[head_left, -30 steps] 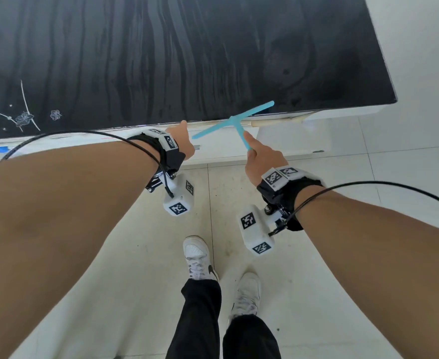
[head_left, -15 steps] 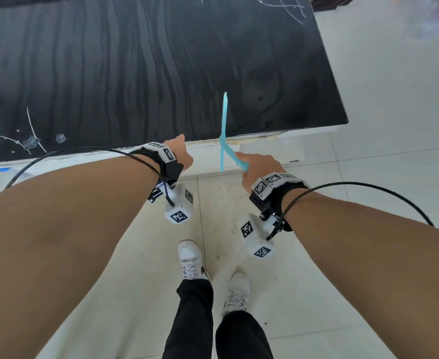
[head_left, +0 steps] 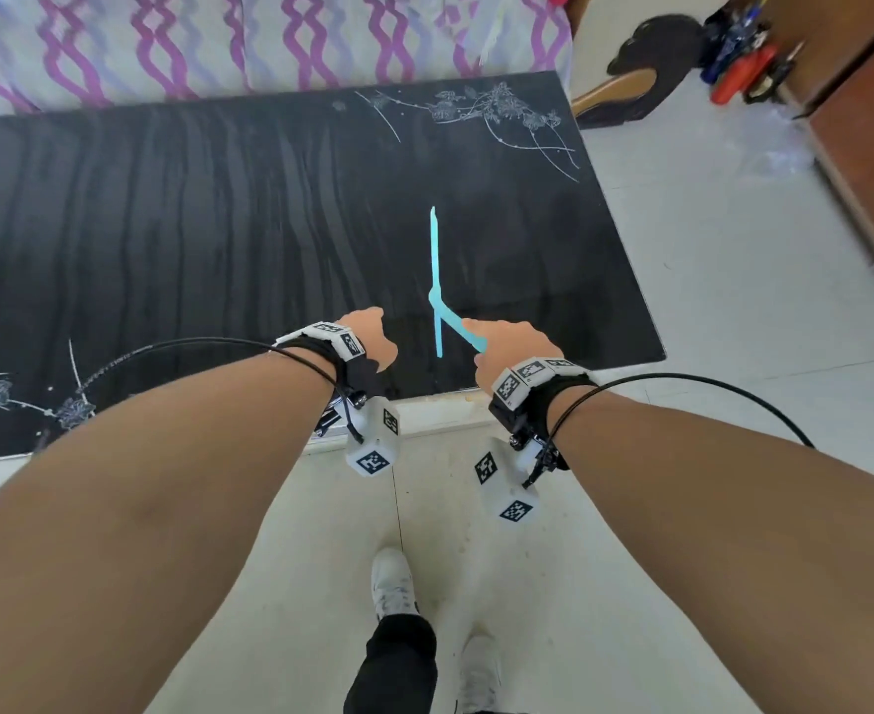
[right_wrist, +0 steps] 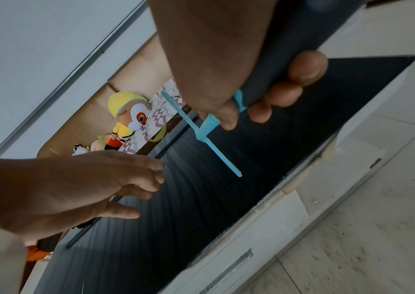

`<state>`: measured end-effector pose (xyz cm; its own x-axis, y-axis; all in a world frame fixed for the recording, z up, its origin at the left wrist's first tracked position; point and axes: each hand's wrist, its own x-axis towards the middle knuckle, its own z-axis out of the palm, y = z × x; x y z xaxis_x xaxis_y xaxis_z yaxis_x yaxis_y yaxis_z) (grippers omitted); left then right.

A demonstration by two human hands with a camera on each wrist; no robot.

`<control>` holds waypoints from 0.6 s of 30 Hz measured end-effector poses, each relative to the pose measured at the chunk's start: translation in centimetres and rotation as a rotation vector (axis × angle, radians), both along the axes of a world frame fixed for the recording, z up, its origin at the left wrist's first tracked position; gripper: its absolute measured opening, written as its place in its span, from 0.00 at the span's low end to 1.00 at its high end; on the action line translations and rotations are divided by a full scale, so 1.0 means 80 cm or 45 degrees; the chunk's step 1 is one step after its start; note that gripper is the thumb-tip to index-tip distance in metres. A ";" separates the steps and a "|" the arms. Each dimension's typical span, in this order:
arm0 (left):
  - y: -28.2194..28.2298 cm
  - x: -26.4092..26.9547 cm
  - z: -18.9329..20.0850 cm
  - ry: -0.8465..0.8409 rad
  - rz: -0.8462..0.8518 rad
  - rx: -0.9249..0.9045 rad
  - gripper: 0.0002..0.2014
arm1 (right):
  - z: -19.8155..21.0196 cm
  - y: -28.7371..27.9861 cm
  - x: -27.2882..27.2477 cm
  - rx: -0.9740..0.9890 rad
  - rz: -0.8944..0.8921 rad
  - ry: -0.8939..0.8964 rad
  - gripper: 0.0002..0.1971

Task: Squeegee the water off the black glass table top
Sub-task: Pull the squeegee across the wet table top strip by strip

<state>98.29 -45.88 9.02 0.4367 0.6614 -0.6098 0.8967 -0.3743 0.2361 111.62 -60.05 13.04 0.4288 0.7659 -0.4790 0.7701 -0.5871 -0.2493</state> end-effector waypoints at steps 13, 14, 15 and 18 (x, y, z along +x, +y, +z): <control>0.183 0.088 -0.028 -0.248 0.181 0.060 0.43 | -0.066 0.183 0.088 0.377 -0.414 0.208 0.26; 0.196 0.095 -0.036 -0.229 0.182 0.056 0.43 | -0.077 0.196 0.096 0.391 -0.448 0.244 0.26; 0.211 0.103 -0.048 -0.215 0.192 0.054 0.43 | -0.090 0.214 0.106 0.400 -0.482 0.282 0.26; 0.253 0.124 -0.084 -0.208 0.234 0.065 0.41 | -0.127 0.258 0.133 0.438 -0.526 0.377 0.25</control>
<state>108.22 -25.67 2.34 0.3966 0.7669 -0.5046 0.9022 -0.2240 0.3686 122.24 -39.41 2.85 0.6096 0.6966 -0.3783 0.3651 -0.6703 -0.6461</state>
